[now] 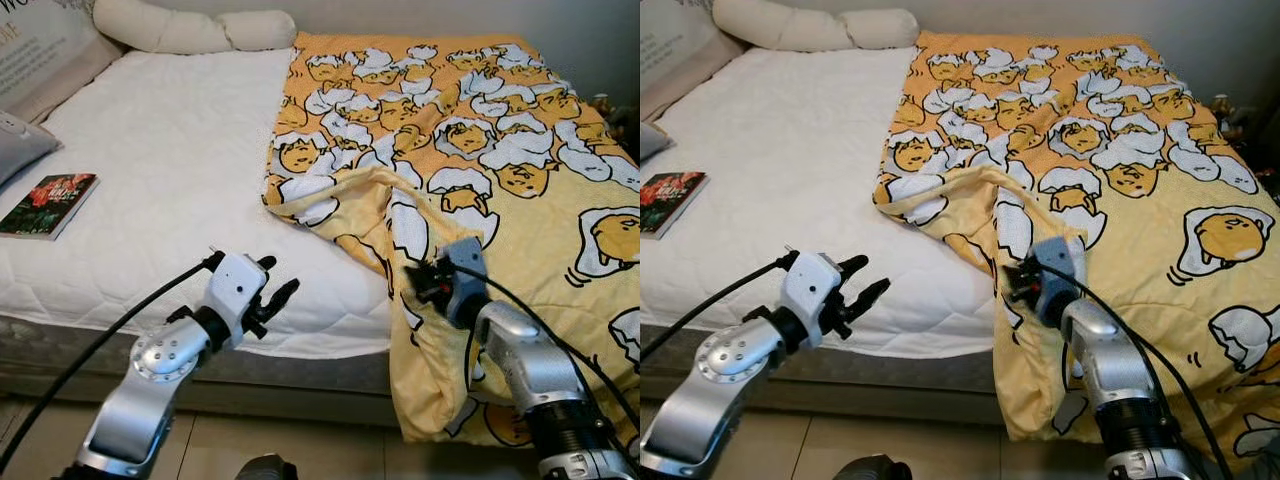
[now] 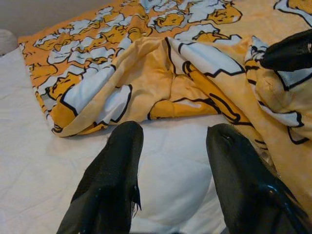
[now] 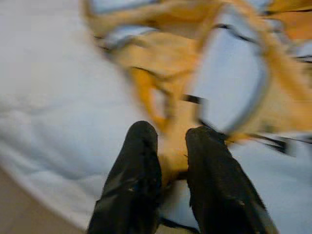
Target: Clean up the room
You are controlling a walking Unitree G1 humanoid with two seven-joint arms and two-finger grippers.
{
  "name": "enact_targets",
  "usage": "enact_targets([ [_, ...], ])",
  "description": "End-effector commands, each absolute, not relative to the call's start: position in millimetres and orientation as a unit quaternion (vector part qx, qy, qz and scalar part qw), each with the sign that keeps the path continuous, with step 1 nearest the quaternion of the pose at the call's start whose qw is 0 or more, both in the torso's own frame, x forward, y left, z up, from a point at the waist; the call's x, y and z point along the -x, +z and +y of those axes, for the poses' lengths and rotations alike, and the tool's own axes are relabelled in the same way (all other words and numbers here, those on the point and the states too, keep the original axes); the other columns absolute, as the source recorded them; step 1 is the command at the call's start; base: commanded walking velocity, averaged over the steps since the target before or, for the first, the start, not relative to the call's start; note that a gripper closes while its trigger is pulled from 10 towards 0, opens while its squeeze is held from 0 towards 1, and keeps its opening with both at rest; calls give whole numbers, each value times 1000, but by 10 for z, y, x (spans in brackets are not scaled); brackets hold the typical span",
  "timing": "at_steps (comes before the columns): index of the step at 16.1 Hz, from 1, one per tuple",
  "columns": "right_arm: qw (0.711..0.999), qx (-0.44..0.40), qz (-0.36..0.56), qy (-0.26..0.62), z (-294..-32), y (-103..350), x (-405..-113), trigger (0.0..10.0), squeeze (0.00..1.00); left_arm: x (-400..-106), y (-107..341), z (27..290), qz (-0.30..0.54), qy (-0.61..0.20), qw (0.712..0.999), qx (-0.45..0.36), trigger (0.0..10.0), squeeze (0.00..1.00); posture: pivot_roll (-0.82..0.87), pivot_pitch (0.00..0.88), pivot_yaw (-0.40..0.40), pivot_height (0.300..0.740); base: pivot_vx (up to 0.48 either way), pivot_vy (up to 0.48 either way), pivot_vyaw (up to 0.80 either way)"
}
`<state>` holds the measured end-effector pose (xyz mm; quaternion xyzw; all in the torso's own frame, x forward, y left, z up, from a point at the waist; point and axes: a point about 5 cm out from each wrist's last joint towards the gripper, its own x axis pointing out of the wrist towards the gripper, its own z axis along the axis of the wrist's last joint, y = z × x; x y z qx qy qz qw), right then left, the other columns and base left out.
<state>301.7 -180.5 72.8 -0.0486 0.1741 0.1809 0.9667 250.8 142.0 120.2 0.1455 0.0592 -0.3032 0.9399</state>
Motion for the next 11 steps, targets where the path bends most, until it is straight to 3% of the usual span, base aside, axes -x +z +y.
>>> enact_targets([
  [1,978,52,162,123,-1870,712,-3030,10000,1000,-2508,1174,1450,68,-282,947,-141,10000,0,53,0,37,740,0,0,0],
  [6,986,67,139,66,-1898,681,-3040,10000,1000,-2573,1160,1437,65,-230,963,-124,10000,0,47,0,24,740,0,0,0],
  [11,980,124,131,83,-1673,710,-3211,10000,1000,-2593,1114,1479,77,-207,967,-128,10000,0,47,0,19,740,0,0,0],
])
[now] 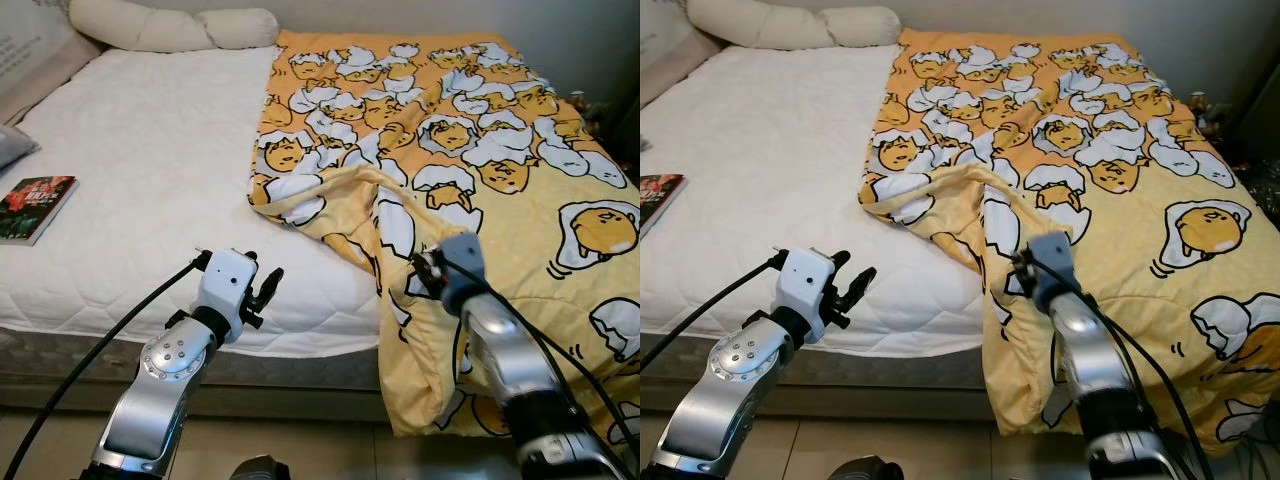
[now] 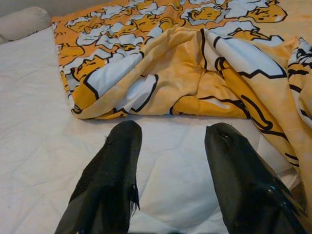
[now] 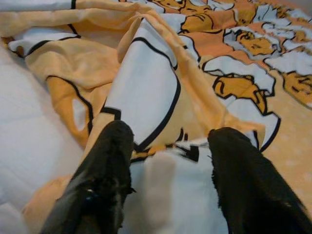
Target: Clean up the room
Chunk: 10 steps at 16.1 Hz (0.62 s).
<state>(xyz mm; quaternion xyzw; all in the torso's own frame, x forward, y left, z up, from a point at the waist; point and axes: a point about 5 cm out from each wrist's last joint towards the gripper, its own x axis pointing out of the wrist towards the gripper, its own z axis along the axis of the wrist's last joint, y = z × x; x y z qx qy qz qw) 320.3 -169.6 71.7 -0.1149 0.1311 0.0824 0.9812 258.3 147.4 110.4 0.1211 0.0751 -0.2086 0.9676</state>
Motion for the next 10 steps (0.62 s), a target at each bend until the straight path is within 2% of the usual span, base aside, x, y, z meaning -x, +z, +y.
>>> enact_targets([
  [1,980,124,131,84,-1650,711,-3232,10000,1000,-2593,1113,1482,77,-206,967,-128,10000,0,47,0,19,740,0,0,0],
  [6,962,175,171,123,-1412,533,-3300,10000,1000,-2561,1096,1522,88,-204,965,-136,10000,0,60,0,30,740,0,0,0],
  [7,957,195,181,119,-1413,498,-3310,10000,525,-2561,1101,1532,90,-206,965,-139,10000,0,64,0,36,740,0,0,0],
  [8,953,209,197,101,-1450,449,-3317,10000,0,-2563,1107,1545,92,-210,963,-143,10000,0,69,0,39,740,0,0,0],
  [10,952,201,214,86,-1486,383,-3308,10000,0,-2562,1119,1553,94,-217,961,-145,10000,0,82,0,43,740,0,0,0],
])
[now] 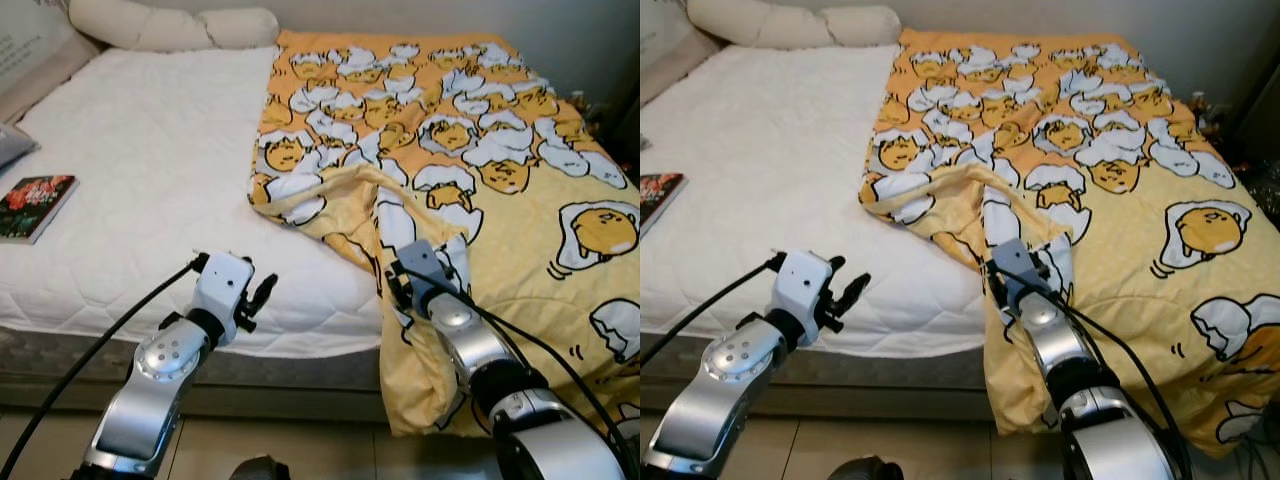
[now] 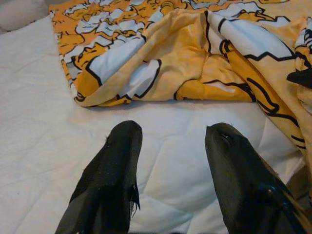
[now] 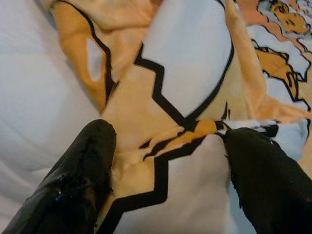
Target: Clean up the room
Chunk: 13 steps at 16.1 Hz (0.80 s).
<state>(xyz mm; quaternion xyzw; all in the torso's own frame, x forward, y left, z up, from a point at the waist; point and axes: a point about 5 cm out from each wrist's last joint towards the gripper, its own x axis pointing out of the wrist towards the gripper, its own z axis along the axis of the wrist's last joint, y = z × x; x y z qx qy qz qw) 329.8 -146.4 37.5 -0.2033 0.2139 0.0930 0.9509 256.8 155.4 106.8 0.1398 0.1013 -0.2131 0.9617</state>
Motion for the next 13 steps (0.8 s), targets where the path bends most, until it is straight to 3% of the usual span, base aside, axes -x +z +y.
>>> enact_targets([
  [1,952,195,218,86,-1487,364,-3302,10000,0,-2562,1124,1554,94,-220,960,-146,10000,0,84,0,43,740,0,0,0],
  [4,939,234,245,55,-1631,243,-3242,10000,0,-2519,1167,1601,102,-263,947,-154,10000,0,101,0,47,740,0,0,0],
  [5,940,236,244,42,-1672,263,-3262,0,0,-2516,1174,1634,105,-266,945,-158,10000,0,101,0,46,740,0,0,0],
  [13,947,209,241,24,-1752,243,-3240,0,0,-2531,1174,1610,109,-304,934,-154,10000,0,75,0,47,740,0,0,0],
])
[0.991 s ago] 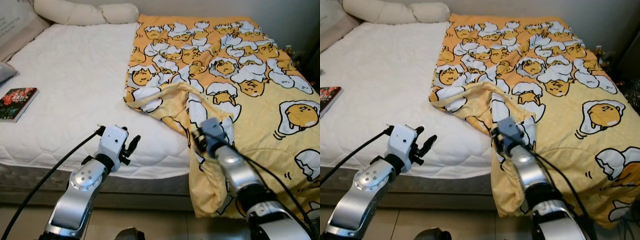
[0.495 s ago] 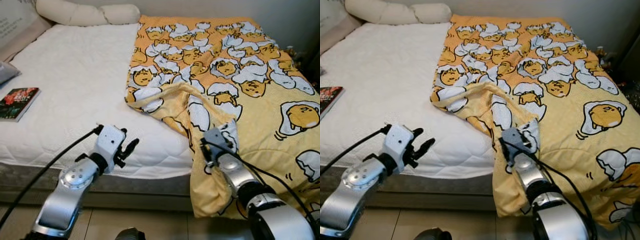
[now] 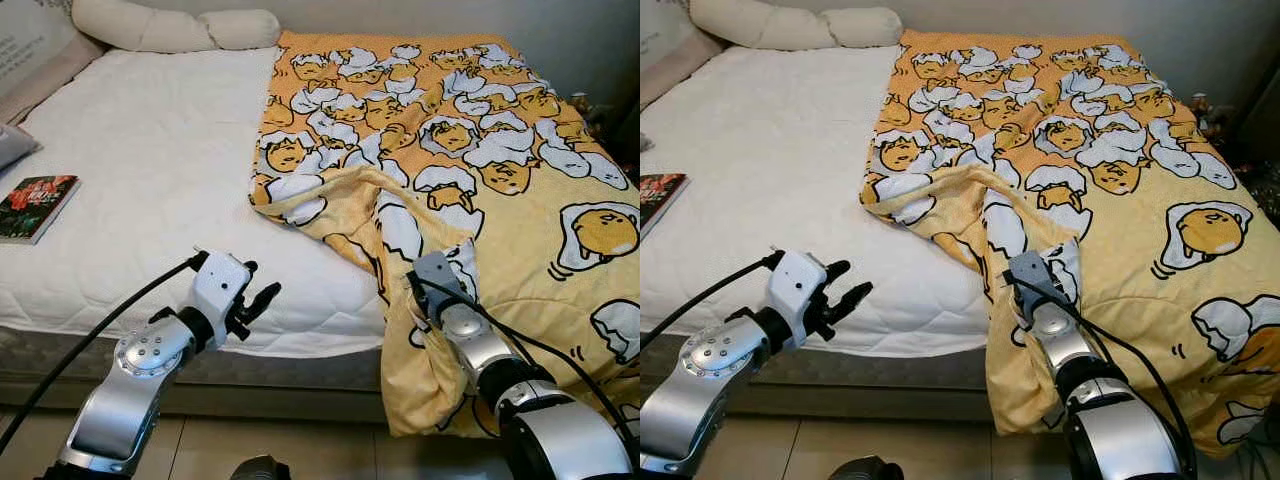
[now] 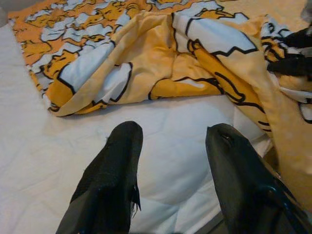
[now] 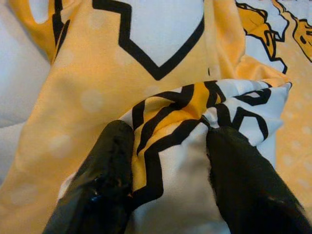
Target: Clean up the room
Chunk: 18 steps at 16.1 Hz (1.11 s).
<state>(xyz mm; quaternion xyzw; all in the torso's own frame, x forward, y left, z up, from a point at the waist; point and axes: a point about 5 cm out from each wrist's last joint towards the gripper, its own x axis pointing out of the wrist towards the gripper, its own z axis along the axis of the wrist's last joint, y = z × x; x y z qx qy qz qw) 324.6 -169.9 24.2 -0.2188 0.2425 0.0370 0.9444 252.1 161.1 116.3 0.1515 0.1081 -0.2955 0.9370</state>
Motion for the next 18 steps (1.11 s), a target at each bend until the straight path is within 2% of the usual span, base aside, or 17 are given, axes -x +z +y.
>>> enact_targets([
  [1,948,206,242,22,-1768,237,-3233,0,0,-2541,1170,1603,110,-311,931,-154,10000,0,68,0,48,740,0,0,0],
  [7,949,201,242,19,-1800,226,-3217,0,0,-2559,1162,1599,111,-321,927,-157,10000,0,60,0,47,740,0,0,0],
  [12,963,131,236,-10,-1884,136,-3094,0,0,-2660,1134,1531,91,-291,940,-152,10000,0,40,0,38,740,0,0,0],
  [18,992,73,91,-39,-2006,500,-3059,0,0,-2622,1117,1481,60,-242,961,-122,10000,0,21,0,26,740,0,0,0],
])
